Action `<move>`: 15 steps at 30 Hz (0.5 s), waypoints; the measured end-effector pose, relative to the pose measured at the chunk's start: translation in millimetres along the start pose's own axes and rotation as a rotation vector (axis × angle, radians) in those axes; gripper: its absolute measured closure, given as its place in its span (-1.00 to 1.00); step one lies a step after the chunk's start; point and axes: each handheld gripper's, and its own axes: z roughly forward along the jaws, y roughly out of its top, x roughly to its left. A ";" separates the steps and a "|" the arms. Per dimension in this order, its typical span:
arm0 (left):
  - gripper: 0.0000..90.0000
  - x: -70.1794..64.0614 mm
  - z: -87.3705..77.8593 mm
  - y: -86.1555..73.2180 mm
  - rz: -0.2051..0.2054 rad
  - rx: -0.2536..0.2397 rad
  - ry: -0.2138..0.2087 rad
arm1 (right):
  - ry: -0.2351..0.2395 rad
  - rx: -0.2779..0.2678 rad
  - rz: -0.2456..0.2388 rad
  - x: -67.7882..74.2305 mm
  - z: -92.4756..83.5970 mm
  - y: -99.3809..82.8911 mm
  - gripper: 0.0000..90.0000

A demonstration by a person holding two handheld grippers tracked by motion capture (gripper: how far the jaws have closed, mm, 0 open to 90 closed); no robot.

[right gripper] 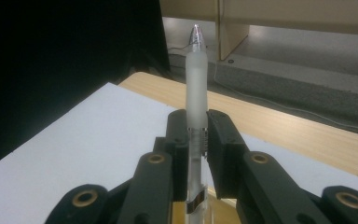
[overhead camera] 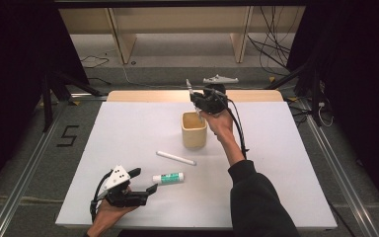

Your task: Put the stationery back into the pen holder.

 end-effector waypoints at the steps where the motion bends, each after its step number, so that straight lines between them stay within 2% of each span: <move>1: -0.68 -0.1 0.1 0.0 0.000 -0.001 0.000 | -0.002 0.002 0.000 0.2 1.4 0.0 0.77; 15: -0.68 -0.3 0.3 0.0 -0.003 -0.001 -0.003 | -0.020 0.034 -0.001 1.0 17.6 -6.6 0.77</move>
